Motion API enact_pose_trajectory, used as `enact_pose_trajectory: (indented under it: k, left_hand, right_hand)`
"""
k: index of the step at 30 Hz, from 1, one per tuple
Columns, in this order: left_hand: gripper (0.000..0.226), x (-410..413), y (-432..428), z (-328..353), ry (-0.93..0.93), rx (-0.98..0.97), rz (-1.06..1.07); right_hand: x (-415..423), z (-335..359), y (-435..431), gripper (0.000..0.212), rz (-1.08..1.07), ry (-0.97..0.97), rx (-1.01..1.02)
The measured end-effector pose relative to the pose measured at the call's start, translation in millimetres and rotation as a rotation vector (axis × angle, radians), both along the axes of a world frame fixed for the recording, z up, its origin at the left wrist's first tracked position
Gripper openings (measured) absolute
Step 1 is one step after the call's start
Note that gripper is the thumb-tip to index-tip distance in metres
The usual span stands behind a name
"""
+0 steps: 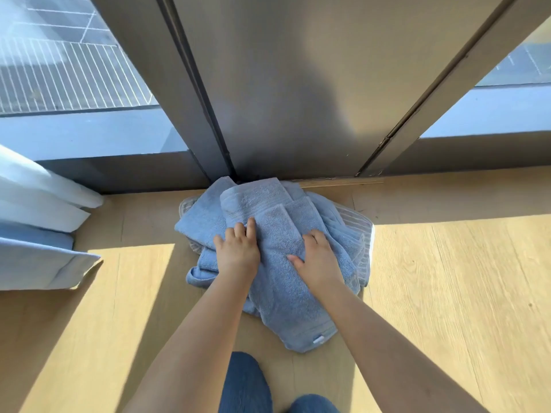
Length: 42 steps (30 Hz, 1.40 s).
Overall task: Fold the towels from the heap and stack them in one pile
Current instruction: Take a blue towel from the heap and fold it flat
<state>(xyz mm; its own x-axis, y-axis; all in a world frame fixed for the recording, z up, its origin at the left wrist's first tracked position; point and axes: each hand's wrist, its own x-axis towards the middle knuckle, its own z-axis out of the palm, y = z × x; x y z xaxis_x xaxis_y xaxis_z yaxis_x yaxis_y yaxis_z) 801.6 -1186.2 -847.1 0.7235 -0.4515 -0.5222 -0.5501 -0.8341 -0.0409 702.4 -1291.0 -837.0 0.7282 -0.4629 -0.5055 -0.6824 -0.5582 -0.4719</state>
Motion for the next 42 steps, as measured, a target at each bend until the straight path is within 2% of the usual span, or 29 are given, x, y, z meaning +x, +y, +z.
enact_pose_trajectory:
  k: [10, 14, 17, 19, 22, 24, 26, 27, 29, 31, 34, 39, 42]
  left_hand:
    - [0.045, -10, 11, 1, -0.027, -0.108, 0.116]
    - [0.024, -15, 16, 14, -0.083, -0.163, 0.150]
    - [0.005, -14, 27, 28, -0.105, -0.210, 0.134]
    - [0.008, -14, 39, 35, -0.130, -0.252, 0.131]
    - [0.021, -16, 65, 46, -0.156, -0.298, 0.124]
    - [0.031, -19, 83, 47, -0.117, -0.308, 0.087]
    - [0.021, -21, 101, 48, -0.051, -0.296, 0.039]
    - [0.014, -22, 110, 48, -0.007, -0.293, 0.031]
    - [0.024, -25, 125, 50, 0.106, -0.326, 0.040]
    - [0.033, -34, 134, 59, 0.197, -0.410, 0.057]
    - [0.024, -54, 136, 79, 0.295, -0.652, 0.162]
    - [0.024, -84, 132, 120, 0.258, -0.818, 0.103]
    - [0.010, -99, 138, 151, 0.187, -0.842, 0.066]
  right_hand:
    - [-11, -11, -5, 0.052, 0.028, -0.071, 0.023]
    - [-22, -5, -1, 0.041, 0.008, -0.139, 0.017]
    - [-30, 4, 5, 0.026, 0.032, -0.185, -0.134]
    - [-39, 10, 10, 0.029, 0.062, -0.132, -0.227]
    - [-59, 11, 20, 0.035, 0.057, 0.060, -0.251]
    - [-74, 13, 28, 0.026, 0.013, 0.128, -0.252]
    - [-88, 20, 38, 0.015, -0.024, 0.171, -0.285]
    - [-94, 24, 43, 0.021, -0.029, 0.171, -0.303]
    - [-102, 35, 54, 0.032, -0.031, 0.147, -0.330]
    - [-110, 46, 63, 0.025, -0.028, 0.100, -0.342]
    - [-122, 68, 78, 0.013, 0.003, 0.024, -0.364]
    - [-158, 120, 93, 0.014, -0.023, -0.112, -0.426]
    - [-182, 153, 95, 0.028, 0.054, -0.105, -0.561]
